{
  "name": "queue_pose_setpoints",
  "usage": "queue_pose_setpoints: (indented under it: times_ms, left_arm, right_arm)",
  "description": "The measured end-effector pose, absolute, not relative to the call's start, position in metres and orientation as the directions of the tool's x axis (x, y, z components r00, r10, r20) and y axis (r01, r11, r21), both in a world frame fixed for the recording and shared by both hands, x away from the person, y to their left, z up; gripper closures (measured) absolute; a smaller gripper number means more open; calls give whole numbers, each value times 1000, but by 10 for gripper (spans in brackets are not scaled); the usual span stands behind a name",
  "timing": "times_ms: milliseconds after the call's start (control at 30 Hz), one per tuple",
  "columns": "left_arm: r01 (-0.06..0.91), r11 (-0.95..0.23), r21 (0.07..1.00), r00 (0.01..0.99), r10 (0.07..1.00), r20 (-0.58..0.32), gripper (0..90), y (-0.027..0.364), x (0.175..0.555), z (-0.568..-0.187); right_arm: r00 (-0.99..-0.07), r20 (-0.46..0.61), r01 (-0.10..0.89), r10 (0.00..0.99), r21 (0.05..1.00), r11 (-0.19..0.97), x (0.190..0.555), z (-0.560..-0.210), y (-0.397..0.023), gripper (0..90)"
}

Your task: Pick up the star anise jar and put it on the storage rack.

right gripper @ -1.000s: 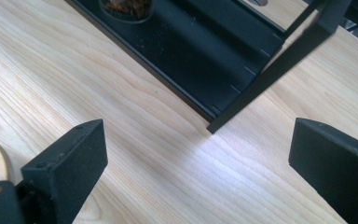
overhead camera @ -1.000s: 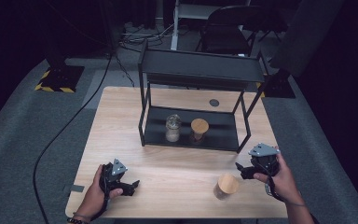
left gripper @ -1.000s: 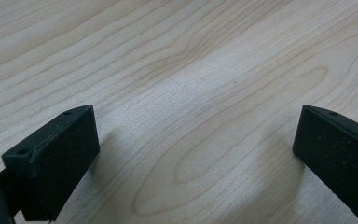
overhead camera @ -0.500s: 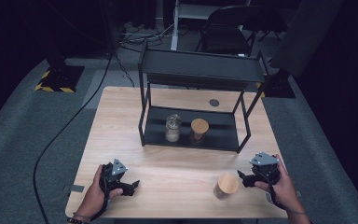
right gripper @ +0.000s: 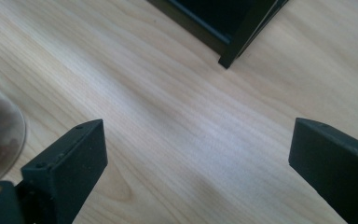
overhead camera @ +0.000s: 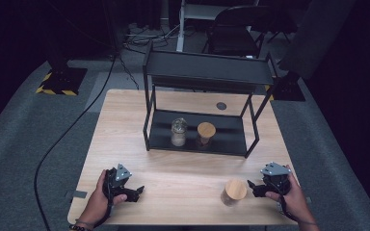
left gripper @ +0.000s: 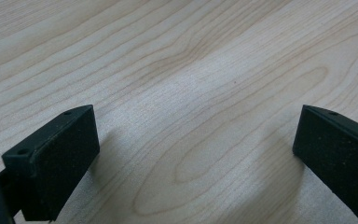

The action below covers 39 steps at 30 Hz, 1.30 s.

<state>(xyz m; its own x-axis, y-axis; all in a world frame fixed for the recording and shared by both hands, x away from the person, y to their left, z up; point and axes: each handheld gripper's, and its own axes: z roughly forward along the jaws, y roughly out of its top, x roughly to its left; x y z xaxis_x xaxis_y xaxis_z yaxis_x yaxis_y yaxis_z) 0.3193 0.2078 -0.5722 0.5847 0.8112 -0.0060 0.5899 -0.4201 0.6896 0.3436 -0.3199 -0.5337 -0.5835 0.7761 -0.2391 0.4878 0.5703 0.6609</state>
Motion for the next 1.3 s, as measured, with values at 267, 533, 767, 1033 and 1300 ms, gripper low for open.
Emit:
queue_pose_setpoints:
  times_ms: [267,533,767,1033,1300]
  left_arm:
    - [590,-420,689,585,811,-6,0,208,319,-572]
    - [590,-420,690,585,811,-6,0,208,319,-572]
    - [590,-421,689,585,811,-6,0,208,319,-572]
    - [592,-420,688,586,810,-9,0,208,319,-572]
    - [591,-421,688,587,810,-8,0,208,320,-572]
  right_arm:
    - [-570,-172,526,803,674,518,343,-549,-330,42]
    - [-562,-123,547,818,687,479,344,-560,-338,34]
    - [-555,-20,575,831,713,401,347,-567,-349,2]
    - [-559,-20,574,829,712,404,347,-567,-350,1]
    - [-559,-20,574,829,713,404,347,-567,-350,1]
